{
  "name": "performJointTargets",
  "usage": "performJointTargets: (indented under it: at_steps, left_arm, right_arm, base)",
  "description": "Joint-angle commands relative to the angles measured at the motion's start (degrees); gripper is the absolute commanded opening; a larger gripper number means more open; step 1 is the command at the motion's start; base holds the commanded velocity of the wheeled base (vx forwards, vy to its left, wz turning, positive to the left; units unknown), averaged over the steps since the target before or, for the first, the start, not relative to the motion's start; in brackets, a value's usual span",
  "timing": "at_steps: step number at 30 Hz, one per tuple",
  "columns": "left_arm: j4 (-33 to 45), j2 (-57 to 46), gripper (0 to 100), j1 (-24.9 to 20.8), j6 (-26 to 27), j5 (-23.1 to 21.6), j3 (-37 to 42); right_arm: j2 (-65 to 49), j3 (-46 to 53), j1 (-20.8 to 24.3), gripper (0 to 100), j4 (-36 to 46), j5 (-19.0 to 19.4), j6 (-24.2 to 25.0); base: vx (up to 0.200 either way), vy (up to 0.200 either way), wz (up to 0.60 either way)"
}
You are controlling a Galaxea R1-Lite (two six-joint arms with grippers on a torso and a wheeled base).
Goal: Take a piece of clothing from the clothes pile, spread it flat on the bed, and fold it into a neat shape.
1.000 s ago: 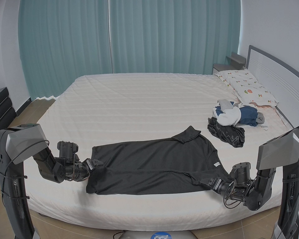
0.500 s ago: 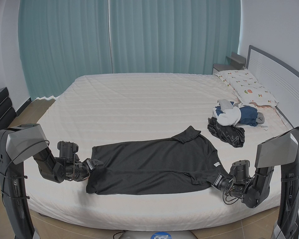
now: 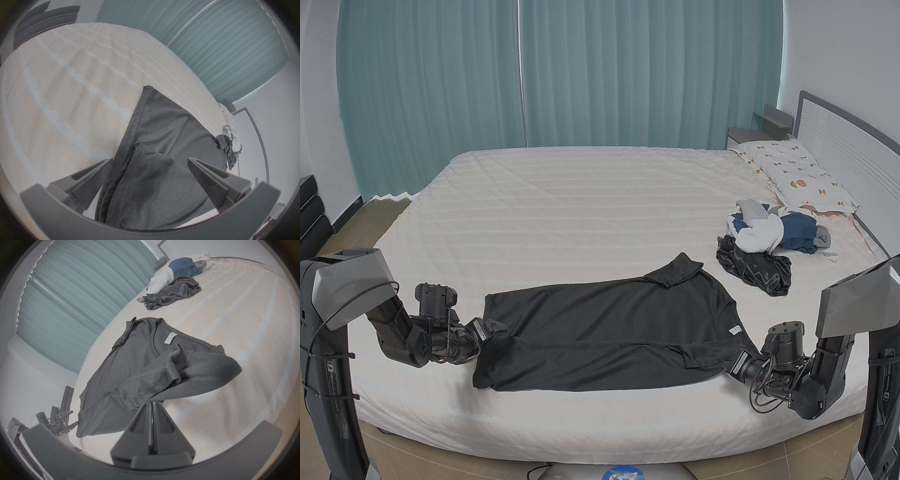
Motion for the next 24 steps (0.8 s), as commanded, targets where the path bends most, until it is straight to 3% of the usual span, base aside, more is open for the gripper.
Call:
performJointTargets:
  at_steps: [1, 2, 3, 10, 19, 24]
  left_arm:
    - [0.0, 0.1, 100, 0.0, 0.0, 0.0, 0.0]
    - [0.0, 0.1, 100, 0.0, 0.0, 0.0, 0.0]
    - [0.0, 0.1, 100, 0.0, -0.1, 0.0, 0.0]
    - [0.0, 0.1, 100, 0.0, 0.0, 0.0, -0.1]
    - [0.0, -0.5, 100, 0.0, 0.0, 0.2, -0.8]
    - [-2.5, -3.3, 100, -0.1, -2.9, 0.0, 0.1]
  right_arm:
    - [-0.2, 1.0, 0.0, 0, 0.0, 0.1, -0.4]
    - [0.0, 1.1, -0.1, 0, 0.0, 0.1, -0.8]
    - [0.3, 1.1, -0.1, 100, 0.0, 0.1, -1.2]
    - [-0.5, 1.9, -0.2, 100, -0.8, 0.1, -2.0]
    - [-9.7, 2.7, -1.3, 100, -0.2, 0.1, -2.2]
    - [-11.9, 2.2, -2.9, 100, -0.2, 0.3, -2.5]
  base:
    - [0.000, 0.000, 0.00]
    - [0.000, 0.000, 0.00]
    - [0.000, 0.000, 0.00]
    - [0.000, 0.000, 0.00]
    - [0.000, 0.000, 0.00]
    - [0.000, 0.000, 0.00]
